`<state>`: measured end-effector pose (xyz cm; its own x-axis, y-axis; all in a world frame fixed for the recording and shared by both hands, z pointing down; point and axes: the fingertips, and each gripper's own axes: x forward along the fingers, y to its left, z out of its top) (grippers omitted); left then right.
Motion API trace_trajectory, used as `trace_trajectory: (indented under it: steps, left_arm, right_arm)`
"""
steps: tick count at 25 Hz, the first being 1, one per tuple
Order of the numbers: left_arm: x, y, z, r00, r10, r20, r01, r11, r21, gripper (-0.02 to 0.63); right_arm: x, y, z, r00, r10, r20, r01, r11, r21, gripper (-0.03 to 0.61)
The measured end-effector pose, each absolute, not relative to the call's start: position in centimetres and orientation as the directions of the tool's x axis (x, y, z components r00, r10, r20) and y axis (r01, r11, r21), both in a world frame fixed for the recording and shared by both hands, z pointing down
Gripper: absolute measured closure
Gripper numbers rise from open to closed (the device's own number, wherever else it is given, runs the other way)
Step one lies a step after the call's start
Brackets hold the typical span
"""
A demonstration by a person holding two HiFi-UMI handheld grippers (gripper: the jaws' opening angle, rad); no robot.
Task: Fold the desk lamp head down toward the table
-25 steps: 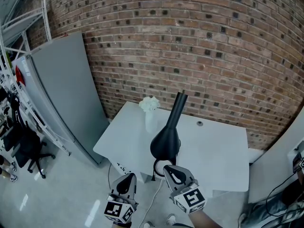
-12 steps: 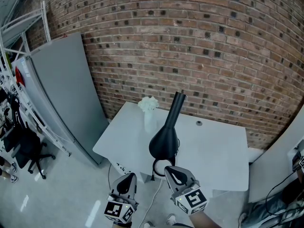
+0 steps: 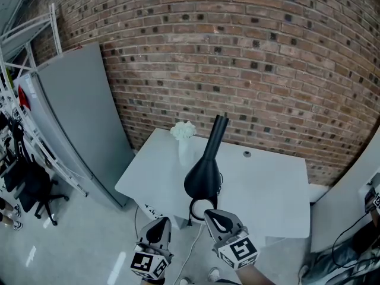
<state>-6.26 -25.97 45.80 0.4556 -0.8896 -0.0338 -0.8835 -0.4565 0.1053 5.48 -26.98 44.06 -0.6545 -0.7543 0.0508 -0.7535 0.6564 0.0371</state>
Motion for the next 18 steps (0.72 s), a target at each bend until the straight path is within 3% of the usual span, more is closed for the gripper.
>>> trace_trajectory:
  steps: [18]
  left_arm:
    - [-6.13, -25.24, 46.24, 0.474, -0.88, -0.031, -0.874, -0.474, 0.109, 0.607]
  right_arm:
    - [5.45, -26.03, 44.65, -0.647, -0.761, 0.051, -0.761, 0.648, 0.021, 0.561]
